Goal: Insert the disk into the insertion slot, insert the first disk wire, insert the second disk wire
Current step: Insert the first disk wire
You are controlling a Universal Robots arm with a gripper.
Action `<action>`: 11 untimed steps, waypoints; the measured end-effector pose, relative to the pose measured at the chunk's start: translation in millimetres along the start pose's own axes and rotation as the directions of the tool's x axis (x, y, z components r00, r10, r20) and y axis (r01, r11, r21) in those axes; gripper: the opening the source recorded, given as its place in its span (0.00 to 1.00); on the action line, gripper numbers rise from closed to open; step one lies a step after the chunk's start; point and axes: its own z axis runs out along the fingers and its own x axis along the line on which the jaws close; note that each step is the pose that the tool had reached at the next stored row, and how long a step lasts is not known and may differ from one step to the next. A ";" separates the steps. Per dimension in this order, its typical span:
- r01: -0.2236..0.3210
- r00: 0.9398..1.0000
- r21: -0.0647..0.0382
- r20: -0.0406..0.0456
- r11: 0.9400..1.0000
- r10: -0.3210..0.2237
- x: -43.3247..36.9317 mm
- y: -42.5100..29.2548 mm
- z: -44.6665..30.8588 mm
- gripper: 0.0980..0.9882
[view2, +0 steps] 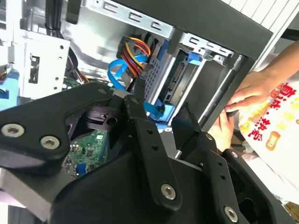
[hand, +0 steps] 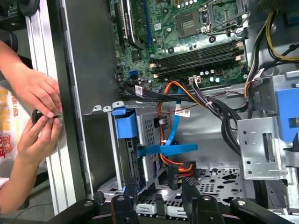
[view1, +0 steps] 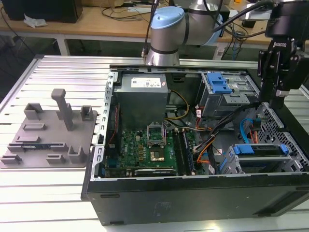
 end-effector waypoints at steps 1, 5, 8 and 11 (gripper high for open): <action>0.000 1.000 0.001 -0.006 1.000 0.000 -3.3 0.1 1.8 0.46; -0.001 1.000 0.002 -0.016 1.000 0.001 -8.6 0.3 11.0 0.46; -0.001 1.000 0.002 -0.019 1.000 0.001 -11.5 0.3 17.3 0.46; -0.003 1.000 0.002 -0.021 1.000 0.003 -13.6 0.1 21.8 0.46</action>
